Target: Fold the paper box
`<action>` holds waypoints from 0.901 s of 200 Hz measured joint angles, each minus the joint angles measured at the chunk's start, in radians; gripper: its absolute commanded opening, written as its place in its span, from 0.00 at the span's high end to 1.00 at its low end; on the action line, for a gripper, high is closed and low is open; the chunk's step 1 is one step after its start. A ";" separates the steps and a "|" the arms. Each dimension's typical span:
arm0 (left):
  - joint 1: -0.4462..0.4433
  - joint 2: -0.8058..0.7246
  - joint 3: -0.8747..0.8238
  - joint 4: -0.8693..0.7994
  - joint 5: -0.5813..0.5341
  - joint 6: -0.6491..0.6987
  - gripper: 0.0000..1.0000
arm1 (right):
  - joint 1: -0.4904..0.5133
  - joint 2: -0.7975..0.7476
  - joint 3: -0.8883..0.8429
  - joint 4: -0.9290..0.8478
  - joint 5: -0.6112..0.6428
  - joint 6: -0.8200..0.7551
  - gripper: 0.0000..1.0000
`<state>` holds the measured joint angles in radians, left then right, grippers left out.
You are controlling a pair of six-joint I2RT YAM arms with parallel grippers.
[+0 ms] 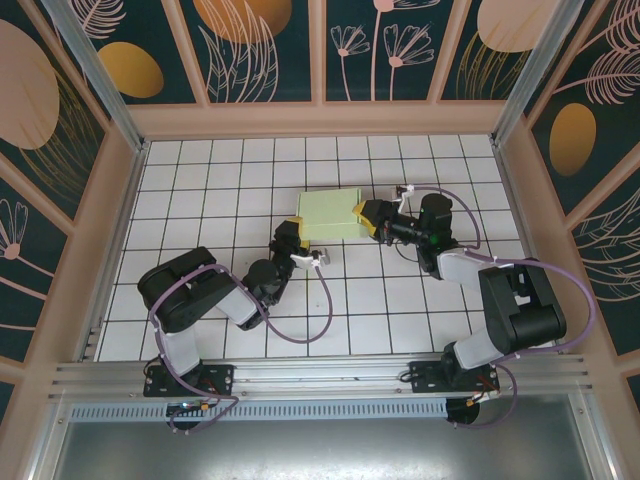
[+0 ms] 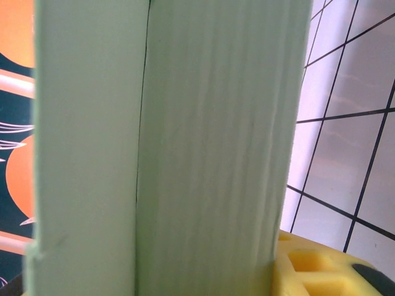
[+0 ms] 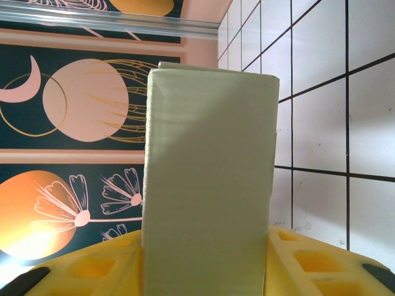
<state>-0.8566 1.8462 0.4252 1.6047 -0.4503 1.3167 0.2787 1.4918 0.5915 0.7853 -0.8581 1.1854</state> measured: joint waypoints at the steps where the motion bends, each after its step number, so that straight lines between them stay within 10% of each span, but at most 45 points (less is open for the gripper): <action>1: 0.000 0.000 0.000 0.000 0.000 0.000 0.60 | 0.000 0.000 0.000 0.000 0.000 0.000 0.54; 121: 0.000 -0.009 0.000 -0.013 0.000 -0.031 0.70 | 0.000 0.000 0.002 -0.010 0.000 -0.001 0.45; 180: 0.000 -0.020 0.000 -0.014 0.001 -0.081 0.66 | -0.008 -0.040 0.001 -0.073 0.034 -0.040 0.21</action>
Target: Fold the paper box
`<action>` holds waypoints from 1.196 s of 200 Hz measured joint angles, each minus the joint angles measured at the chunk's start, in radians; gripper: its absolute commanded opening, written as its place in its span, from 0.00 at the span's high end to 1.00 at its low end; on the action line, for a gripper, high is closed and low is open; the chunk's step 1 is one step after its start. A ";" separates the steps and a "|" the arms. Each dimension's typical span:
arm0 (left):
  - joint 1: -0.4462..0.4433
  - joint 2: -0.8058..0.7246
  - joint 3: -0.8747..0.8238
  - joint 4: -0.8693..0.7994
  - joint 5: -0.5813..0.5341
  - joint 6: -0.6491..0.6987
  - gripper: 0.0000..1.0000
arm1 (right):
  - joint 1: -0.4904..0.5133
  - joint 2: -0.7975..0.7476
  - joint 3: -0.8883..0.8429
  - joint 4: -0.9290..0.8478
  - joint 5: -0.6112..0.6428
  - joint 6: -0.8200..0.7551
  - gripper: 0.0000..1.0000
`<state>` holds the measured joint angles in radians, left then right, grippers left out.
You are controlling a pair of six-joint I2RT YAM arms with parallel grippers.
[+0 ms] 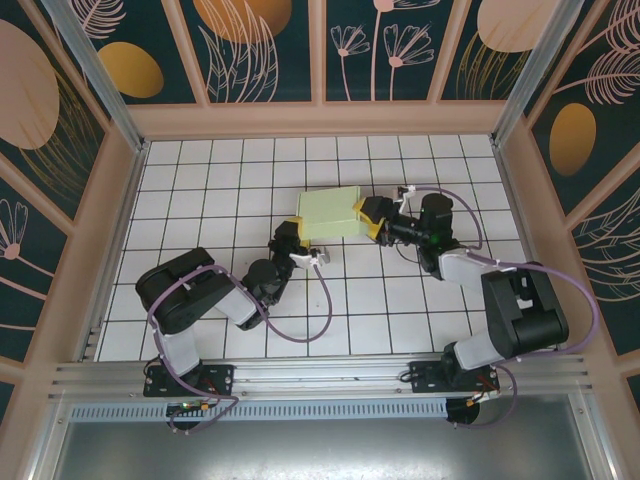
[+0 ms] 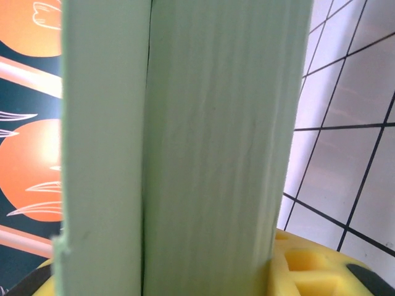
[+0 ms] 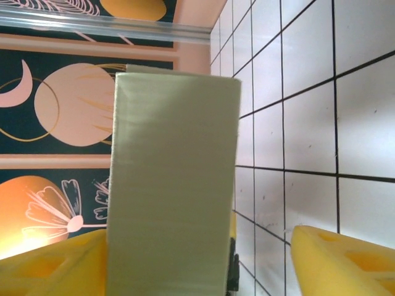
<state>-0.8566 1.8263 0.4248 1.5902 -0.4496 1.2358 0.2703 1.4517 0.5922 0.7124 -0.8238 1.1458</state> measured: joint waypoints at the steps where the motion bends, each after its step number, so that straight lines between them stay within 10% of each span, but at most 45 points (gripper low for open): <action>1: 0.000 -0.001 0.000 0.000 0.000 0.000 0.66 | 0.000 -0.002 0.000 -0.002 0.002 -0.002 0.21; 152: 0.000 -0.403 0.159 -0.979 0.236 -0.715 0.67 | -0.087 -0.455 -0.003 -0.598 0.333 -0.619 0.23; 239: 0.032 -0.385 0.483 -1.649 0.462 -0.764 0.66 | -0.085 -0.510 0.097 -0.809 0.388 -0.870 0.24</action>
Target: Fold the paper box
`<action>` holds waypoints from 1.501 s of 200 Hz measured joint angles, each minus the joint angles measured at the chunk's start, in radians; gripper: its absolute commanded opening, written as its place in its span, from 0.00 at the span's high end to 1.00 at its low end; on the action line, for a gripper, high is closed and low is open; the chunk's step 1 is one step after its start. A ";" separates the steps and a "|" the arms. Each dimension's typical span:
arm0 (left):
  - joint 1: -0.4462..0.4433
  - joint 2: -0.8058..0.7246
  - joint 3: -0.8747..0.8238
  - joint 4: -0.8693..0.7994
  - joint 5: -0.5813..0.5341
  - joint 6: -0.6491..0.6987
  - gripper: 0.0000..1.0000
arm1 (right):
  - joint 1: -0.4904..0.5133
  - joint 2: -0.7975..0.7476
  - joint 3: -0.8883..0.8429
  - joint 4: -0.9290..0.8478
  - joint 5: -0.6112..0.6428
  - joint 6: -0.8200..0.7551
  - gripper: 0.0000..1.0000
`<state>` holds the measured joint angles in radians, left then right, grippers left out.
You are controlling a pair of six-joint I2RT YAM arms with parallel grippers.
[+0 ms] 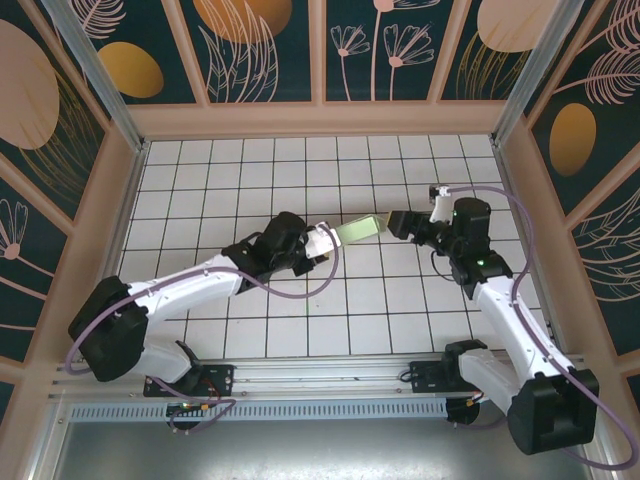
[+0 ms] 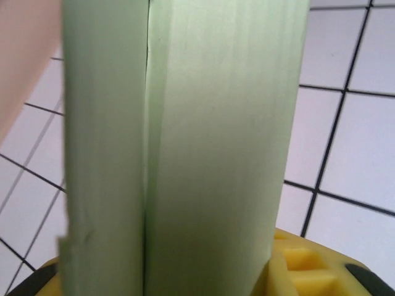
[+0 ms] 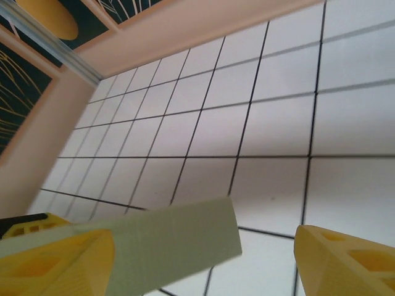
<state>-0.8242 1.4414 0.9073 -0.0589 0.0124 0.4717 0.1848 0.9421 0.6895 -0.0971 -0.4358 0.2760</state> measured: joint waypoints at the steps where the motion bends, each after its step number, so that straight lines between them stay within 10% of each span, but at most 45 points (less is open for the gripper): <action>1: 0.003 0.003 0.005 -0.010 0.005 0.002 0.66 | 0.000 -0.002 0.002 -0.002 0.002 -0.005 0.24; 92: 0.110 0.135 0.176 -0.432 0.153 0.157 0.66 | 0.197 0.019 0.181 -0.202 0.160 -0.434 0.35; 115: 0.110 0.163 0.187 -0.463 0.164 0.172 0.66 | 0.269 0.134 0.224 -0.243 0.174 -0.520 0.52; 268: 0.112 0.214 0.240 -0.501 0.175 0.179 0.66 | 0.274 0.356 0.254 -0.368 0.121 -0.645 0.69; 300: 0.112 0.216 0.241 -0.502 0.176 0.175 0.66 | 0.274 0.364 0.254 -0.375 0.112 -0.652 0.87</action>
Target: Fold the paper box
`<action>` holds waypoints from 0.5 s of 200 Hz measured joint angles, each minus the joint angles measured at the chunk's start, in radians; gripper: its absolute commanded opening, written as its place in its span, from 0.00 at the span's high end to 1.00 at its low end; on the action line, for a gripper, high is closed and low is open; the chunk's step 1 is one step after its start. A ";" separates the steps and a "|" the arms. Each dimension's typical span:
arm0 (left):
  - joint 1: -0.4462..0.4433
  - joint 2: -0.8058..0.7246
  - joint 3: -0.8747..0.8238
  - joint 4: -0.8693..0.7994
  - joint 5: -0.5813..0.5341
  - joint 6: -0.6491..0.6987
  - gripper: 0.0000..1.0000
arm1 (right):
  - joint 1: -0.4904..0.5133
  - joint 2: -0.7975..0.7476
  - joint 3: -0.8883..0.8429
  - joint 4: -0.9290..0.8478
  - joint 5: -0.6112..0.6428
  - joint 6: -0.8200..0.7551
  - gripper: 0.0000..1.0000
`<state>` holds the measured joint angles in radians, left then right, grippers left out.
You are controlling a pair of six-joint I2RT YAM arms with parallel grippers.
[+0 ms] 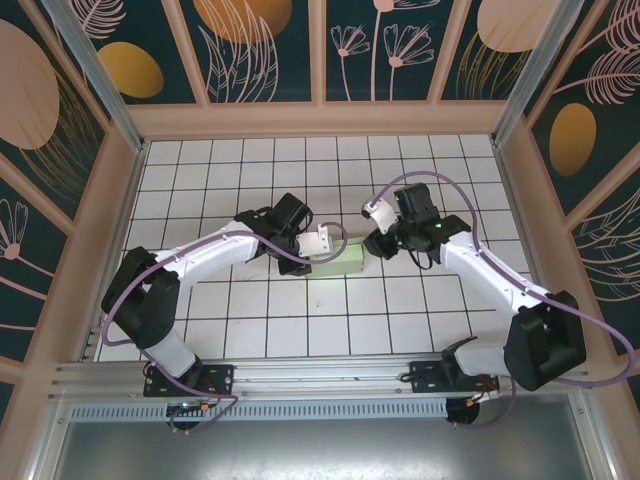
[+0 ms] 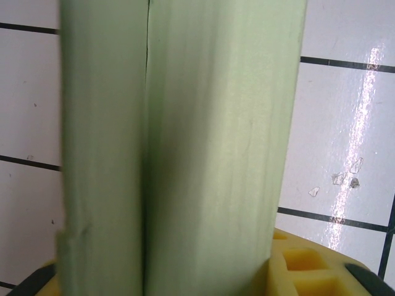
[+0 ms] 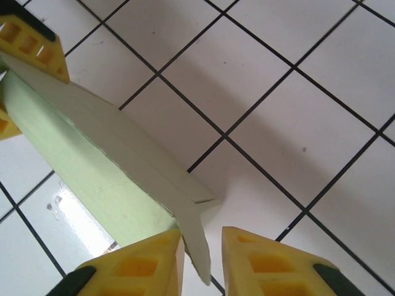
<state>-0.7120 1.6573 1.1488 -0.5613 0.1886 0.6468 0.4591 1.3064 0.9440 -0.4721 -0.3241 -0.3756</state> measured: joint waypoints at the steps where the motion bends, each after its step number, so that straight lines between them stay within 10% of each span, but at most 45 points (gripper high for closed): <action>1: 0.000 0.000 0.000 0.000 0.000 0.000 0.66 | 0.000 0.000 0.000 0.000 0.000 -0.004 0.88; 15: 0.001 0.003 0.003 0.000 0.004 -0.002 0.66 | 0.000 0.002 0.000 -0.003 -0.012 -0.009 1.00; 100: 0.005 0.053 0.066 -0.045 0.021 -0.092 0.66 | 0.032 0.002 0.002 0.018 0.055 0.115 1.00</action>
<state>-0.7074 1.7107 1.2148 -0.6067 0.2100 0.5549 0.4911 1.3083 0.9455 -0.4541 -0.2691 -0.2604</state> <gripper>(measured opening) 0.347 0.050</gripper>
